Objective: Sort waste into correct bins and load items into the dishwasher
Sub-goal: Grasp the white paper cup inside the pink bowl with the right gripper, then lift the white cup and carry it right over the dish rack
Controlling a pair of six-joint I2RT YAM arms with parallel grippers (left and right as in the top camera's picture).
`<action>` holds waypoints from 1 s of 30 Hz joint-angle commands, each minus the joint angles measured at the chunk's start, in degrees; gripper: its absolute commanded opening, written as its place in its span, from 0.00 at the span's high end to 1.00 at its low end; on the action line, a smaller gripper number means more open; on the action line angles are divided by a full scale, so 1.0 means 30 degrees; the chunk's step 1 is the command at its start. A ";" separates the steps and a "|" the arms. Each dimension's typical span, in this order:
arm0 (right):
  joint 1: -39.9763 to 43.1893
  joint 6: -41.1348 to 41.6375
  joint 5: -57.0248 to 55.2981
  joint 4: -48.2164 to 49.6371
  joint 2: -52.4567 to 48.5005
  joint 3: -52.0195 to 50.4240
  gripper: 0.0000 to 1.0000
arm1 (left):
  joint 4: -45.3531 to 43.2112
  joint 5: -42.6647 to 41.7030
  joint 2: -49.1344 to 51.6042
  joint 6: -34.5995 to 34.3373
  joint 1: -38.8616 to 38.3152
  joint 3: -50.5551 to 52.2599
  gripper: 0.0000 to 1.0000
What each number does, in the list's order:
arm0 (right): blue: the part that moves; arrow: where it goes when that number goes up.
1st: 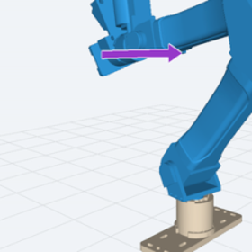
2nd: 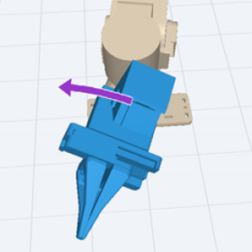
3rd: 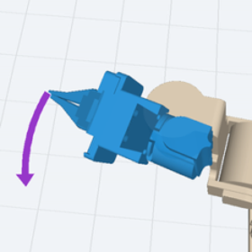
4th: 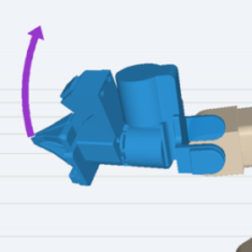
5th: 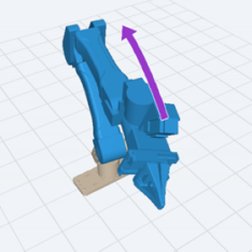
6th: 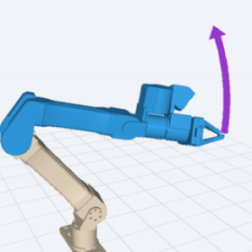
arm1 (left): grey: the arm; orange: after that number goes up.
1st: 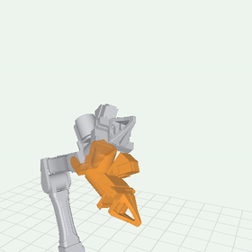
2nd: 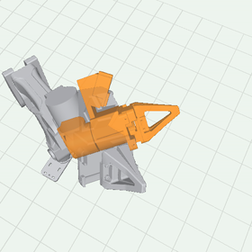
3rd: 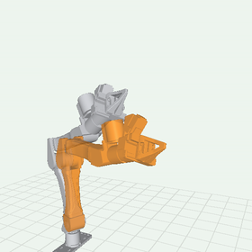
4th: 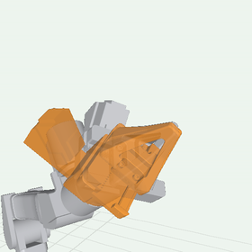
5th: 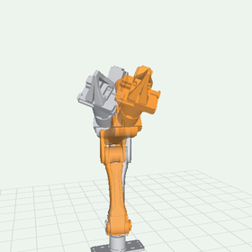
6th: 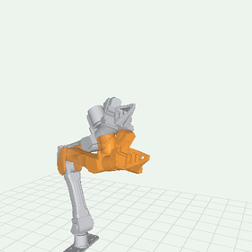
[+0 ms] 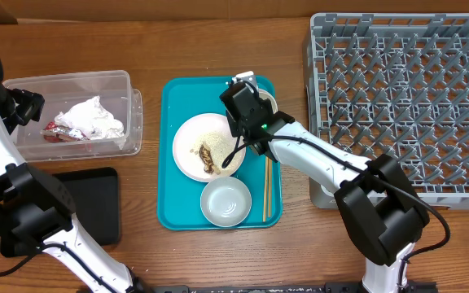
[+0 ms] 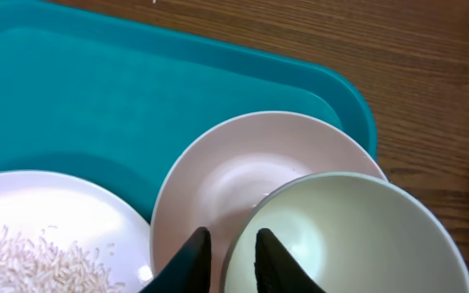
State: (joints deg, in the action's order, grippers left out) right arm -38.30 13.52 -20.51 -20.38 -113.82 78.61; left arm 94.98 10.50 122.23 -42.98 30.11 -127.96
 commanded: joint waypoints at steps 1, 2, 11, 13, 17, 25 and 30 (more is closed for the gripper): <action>-0.0087 0.0087 -0.0073 0.0022 -0.0204 0.1020 0.91 | 0.0015 -0.0007 -0.0750 -0.0255 -0.0044 -0.0022 0.00; -0.0087 0.0087 -0.0073 -0.0029 -0.0204 0.1129 0.93 | 0.0022 -0.0007 -0.0750 -0.0255 -0.0044 -0.0022 0.00; -0.0022 0.0095 -0.0080 -0.2754 0.0663 0.4699 0.96 | 0.0022 -0.0007 -0.0750 -0.0255 -0.0044 -0.0022 0.00; 0.0182 0.0095 -0.0073 -0.3315 0.1311 0.5508 0.96 | 0.0022 -0.0007 -0.0750 -0.0255 -0.0044 -0.0022 0.00; 0.1239 0.0750 0.0168 -0.4437 0.3060 0.6513 0.96 | 0.0022 -0.0007 -0.0750 -0.0255 -0.0044 -0.0022 0.00; 0.7621 0.0729 1.0047 -0.6535 0.5275 0.6543 0.96 | 0.0015 -0.0007 -0.0750 -0.0255 -0.0044 -0.0022 0.00; 1.2757 -0.0095 1.9132 -0.7096 0.4976 0.6477 0.96 | 0.0015 -0.0007 -0.0750 -0.0255 -0.0044 -0.0022 0.00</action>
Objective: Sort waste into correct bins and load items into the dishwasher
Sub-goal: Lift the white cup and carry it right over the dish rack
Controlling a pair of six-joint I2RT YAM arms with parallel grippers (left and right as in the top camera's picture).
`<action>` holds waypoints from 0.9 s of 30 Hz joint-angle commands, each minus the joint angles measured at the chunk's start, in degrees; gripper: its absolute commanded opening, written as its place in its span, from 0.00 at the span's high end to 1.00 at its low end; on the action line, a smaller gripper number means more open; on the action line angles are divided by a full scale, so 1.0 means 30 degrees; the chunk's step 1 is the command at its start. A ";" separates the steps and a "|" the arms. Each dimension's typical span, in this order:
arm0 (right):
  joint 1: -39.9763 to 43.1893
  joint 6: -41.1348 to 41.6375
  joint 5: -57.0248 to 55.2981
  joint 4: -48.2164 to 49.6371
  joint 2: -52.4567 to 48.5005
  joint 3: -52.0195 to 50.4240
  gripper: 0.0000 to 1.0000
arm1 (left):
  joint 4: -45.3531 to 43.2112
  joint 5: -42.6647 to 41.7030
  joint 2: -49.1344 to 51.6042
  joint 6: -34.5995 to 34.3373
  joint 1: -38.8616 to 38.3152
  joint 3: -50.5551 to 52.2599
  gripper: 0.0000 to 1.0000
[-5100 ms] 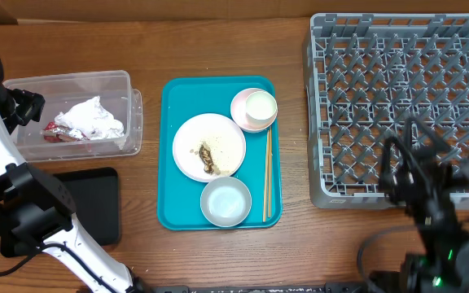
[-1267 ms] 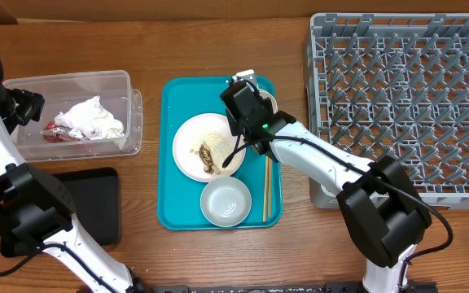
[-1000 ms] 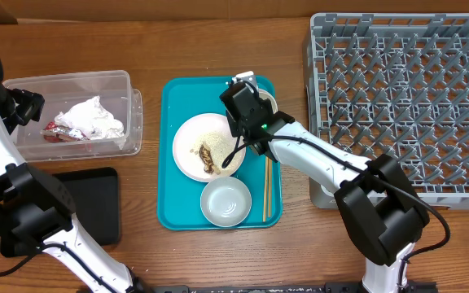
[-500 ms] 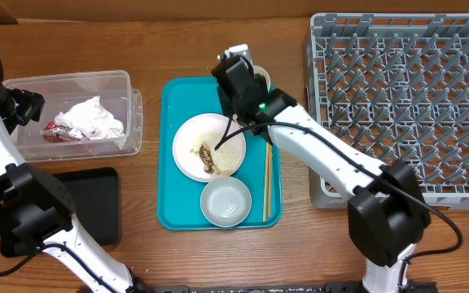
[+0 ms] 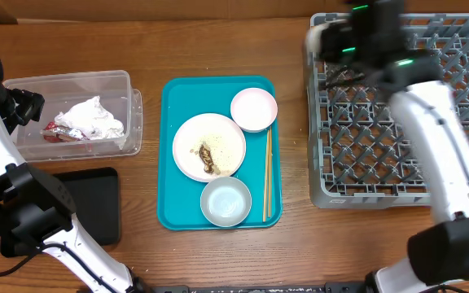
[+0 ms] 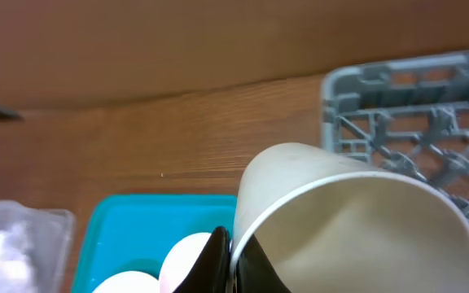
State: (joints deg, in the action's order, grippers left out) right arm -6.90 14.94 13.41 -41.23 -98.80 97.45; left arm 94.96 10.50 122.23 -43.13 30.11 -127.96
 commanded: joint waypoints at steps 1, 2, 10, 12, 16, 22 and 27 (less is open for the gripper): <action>0.3344 -0.0670 0.9632 -0.0138 -0.0117 0.0138 0.96 | 0.0029 -0.0007 -0.0750 -0.0204 -0.0044 -0.0022 0.00; 0.4306 -0.0962 1.1285 -0.0153 -0.0270 0.0087 0.96 | 0.0022 -0.0007 -0.0750 -0.0211 -0.0044 -0.0022 0.00; 0.7985 -0.2018 1.4819 -0.2885 -0.2164 -0.0226 0.96 | 0.0022 -0.0007 -0.0750 -0.0211 -0.0044 -0.0022 0.00; 0.8109 -0.2084 1.5875 -0.2594 -0.2594 -0.1086 0.96 | 0.0022 -0.0007 -0.0750 -0.0204 -0.0044 -0.0022 0.00; 0.8131 -0.2069 1.5919 -0.1625 -0.2681 -0.2703 0.96 | 0.0029 -0.0007 -0.0750 -0.0211 -0.0044 -0.0022 0.00; 0.8757 -0.2062 1.5708 -0.0663 -0.2681 -0.4503 0.96 | 0.0029 -0.0007 -0.0750 -0.0204 -0.0044 -0.0022 0.00; 0.9391 -0.1923 1.7158 0.1056 -0.2681 -0.5923 0.96 | 0.0022 -0.0007 -0.0750 -0.0204 -0.0044 -0.0022 0.00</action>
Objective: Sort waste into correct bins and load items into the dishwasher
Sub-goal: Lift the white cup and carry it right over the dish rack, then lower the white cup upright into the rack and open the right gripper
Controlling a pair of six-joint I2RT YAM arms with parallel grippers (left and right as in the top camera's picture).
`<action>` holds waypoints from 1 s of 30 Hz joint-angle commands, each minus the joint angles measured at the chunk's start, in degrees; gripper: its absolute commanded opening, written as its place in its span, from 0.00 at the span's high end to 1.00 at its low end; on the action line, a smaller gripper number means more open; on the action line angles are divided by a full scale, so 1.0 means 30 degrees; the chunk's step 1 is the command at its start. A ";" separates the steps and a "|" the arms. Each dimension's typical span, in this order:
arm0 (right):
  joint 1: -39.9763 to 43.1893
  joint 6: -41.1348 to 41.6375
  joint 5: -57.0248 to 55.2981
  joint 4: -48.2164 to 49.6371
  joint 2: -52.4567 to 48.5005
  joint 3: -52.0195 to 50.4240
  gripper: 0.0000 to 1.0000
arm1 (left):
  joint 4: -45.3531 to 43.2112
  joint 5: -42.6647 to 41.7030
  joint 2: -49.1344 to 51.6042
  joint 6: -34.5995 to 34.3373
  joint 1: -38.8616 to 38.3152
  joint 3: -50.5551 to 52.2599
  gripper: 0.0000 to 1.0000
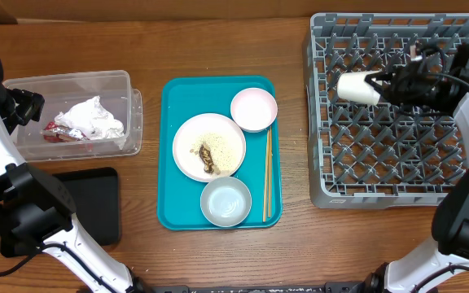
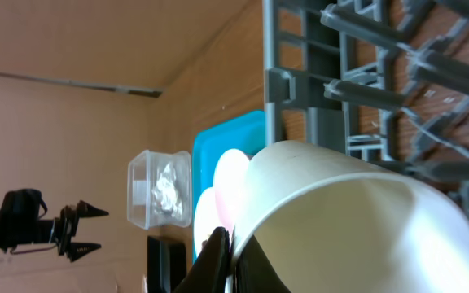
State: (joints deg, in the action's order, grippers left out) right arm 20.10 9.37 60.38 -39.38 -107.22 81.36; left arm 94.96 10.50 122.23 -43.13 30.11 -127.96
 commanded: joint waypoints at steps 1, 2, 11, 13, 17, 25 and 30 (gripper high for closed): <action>0.0481 -0.0073 0.1843 0.0532 0.0124 -0.0721 0.96 | 0.0029 -0.0007 -0.0750 -0.0211 -0.0044 -0.0022 0.00; 0.0568 -0.0073 0.1923 0.0539 0.0124 -0.0838 0.96 | 0.0022 -0.0007 -0.0750 -0.0204 -0.0044 -0.0022 0.00; 0.0831 -0.0211 0.1413 0.0969 0.0117 -0.1625 0.96 | 0.0022 -0.0007 -0.0750 -0.0211 -0.0044 -0.0022 0.00; 0.0831 -0.0204 0.0175 0.0940 0.0117 -0.1639 0.96 | 0.0022 -0.0007 -0.0750 -0.0204 -0.0044 -0.0022 0.00; 0.0831 -0.0211 -0.0393 0.0984 0.0117 -0.1639 0.96 | 0.0022 -0.0007 -0.0750 -0.0211 -0.0044 -0.0022 0.00; 0.0831 -0.0036 -0.1464 0.0772 0.0117 -0.1639 0.87 | 0.0022 -0.0007 -0.0750 -0.0204 -0.0044 -0.0022 0.00; 0.0831 0.0517 -0.3468 0.0073 0.0117 -0.1639 0.92 | 0.0022 -0.0007 -0.0750 -0.0204 -0.0044 -0.0022 0.00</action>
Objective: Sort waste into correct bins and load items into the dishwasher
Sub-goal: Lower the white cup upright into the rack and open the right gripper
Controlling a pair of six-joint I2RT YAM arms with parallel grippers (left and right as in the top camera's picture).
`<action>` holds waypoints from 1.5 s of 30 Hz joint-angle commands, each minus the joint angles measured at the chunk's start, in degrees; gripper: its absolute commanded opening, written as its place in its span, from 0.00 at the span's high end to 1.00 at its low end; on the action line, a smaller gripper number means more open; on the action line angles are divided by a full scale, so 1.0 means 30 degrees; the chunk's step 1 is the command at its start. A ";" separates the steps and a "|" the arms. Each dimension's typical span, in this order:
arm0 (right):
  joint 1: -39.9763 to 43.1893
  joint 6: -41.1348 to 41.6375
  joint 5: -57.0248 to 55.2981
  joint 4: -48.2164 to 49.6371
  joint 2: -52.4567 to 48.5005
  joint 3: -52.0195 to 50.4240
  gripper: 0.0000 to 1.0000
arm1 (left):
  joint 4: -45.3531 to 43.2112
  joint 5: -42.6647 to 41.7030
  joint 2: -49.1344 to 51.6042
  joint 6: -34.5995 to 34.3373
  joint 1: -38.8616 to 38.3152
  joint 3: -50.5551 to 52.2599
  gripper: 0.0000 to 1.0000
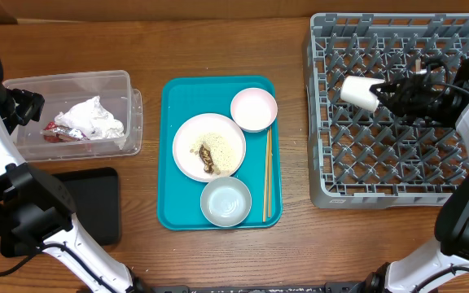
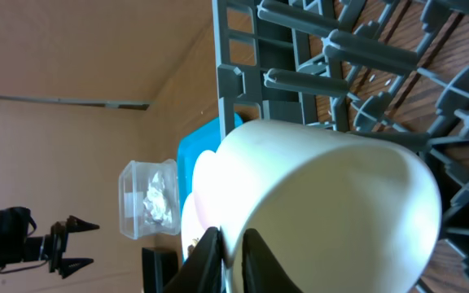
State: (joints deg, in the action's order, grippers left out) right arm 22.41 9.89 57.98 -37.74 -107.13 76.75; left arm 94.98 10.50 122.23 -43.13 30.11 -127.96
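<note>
A white cup (image 1: 355,90) lies on its side over the left part of the grey dish rack (image 1: 320,191), mouth toward the arm. My right gripper (image 1: 379,94) is shut on its rim. In the right wrist view the cup (image 2: 324,203) fills the frame just above the rack's pegs (image 2: 316,49), with my right gripper (image 2: 225,236) pinching its wall. The left gripper (image 1: 24,106) hovers by the clear bin's left end, fingers (image 2: 72,224) spread and empty.
The teal tray (image 1: 173,212) holds a plate with food scraps (image 1: 210,146), a pink saucer (image 1: 254,109), a pale bowl (image 1: 225,201) and chopsticks (image 1: 267,175). A clear bin (image 1: 23,85) holds crumpled waste (image 1: 88,120). A black bin (image 1: 92,203) sits at the front left.
The right gripper has shifted the cup slightly toward the front and lower, closer to the rack's pegs. The left arm and the tray's contents are unchanged.
The right gripper first straddled the cup's rim as it stood on the pink saucer in the tray. Then the cup was up by the rack's back left corner. Then it was sideways over the rack's left part, and now lower there.
</note>
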 commanded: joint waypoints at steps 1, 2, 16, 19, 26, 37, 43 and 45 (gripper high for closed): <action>0.0058 0.0342 -0.2674 -0.0525 0.0087 -0.0102 0.92 | 0.0015 -0.0007 -0.0750 -0.0211 -0.0044 -0.0022 0.00; 0.0058 0.0342 -0.2681 -0.0554 0.0087 -0.0102 0.93 | 0.0015 -0.0007 -0.0750 -0.0204 -0.0044 -0.0022 0.00; 0.1596 0.0678 -0.3089 -0.0801 0.0095 -0.0080 0.89 | 0.0015 -0.0007 -0.0750 -0.0204 -0.0044 -0.0022 0.00; 0.1807 0.0495 -0.3191 -0.0801 0.0095 -0.0080 0.85 | 0.0022 -0.0007 -0.0750 -0.0204 -0.0044 -0.0022 0.00; 0.1851 0.0189 -0.3555 -0.1253 0.0095 -0.0073 0.86 | 0.0015 -0.0007 -0.0750 -0.0204 -0.0044 -0.0022 0.00; 0.2703 0.0852 -0.8058 -0.5289 0.0568 0.2754 0.82 | 0.0022 -0.0007 -0.0750 -0.0204 -0.0044 -0.0022 0.00; 0.2688 0.1406 -1.1737 -0.8371 0.1778 0.5136 0.78 | 0.0015 -0.0007 -0.0750 -0.0204 -0.0044 -0.0022 0.00; 0.2557 0.1734 -1.1723 -0.8531 0.2310 0.5231 0.78 | 0.0015 -0.0007 -0.0750 -0.0211 -0.0044 -0.0022 0.00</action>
State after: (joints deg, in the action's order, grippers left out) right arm 30.35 13.13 28.01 -62.70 -105.08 89.71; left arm 94.98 10.50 122.23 -43.16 30.11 -127.96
